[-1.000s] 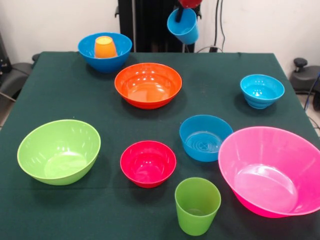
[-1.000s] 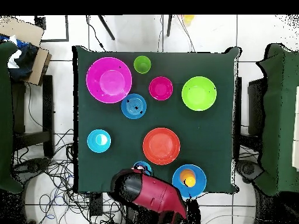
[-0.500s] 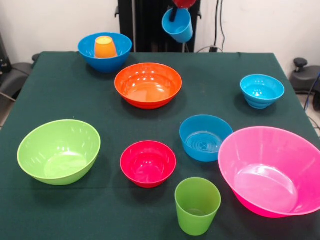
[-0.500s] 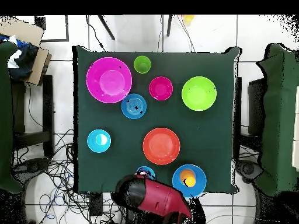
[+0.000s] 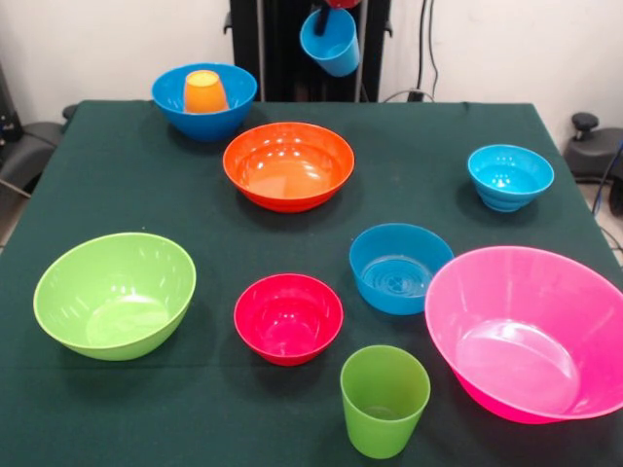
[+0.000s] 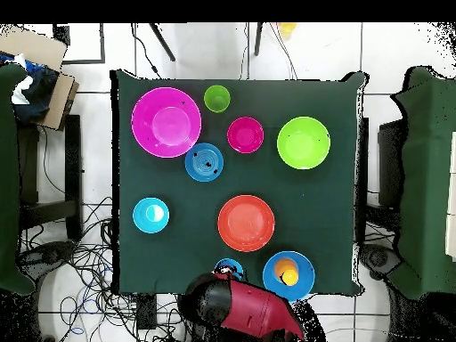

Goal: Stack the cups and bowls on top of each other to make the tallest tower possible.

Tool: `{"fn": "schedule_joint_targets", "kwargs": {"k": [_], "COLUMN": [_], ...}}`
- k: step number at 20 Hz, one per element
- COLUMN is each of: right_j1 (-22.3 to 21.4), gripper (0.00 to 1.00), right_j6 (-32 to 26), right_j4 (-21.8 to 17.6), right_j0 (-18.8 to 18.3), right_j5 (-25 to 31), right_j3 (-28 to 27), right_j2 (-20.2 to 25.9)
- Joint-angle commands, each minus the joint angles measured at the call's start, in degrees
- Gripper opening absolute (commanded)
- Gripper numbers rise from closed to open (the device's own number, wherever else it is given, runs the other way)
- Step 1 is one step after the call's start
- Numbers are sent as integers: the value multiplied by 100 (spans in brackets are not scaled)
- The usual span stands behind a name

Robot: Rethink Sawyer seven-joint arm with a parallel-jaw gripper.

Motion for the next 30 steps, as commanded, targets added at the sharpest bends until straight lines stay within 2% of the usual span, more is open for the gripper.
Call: {"fn": "schedule_joint_targets", "kwargs": {"k": [1,8,15,24,30], "right_j1": [-8,142,399,673,730], "gripper": [0,0,0,0,0], "right_j6": [-236,-241,-456,-298,-230], "right_j4": [-390,-596,-1016,-1599,-1745], "right_j0": [-59,-39,-282,-313,-422], "right_j5": [-84,-2,-68,-201,-208], "right_j3": [92,-221,-684,-1153,-1292], "right_j2": [754,648,576,342,436]}}
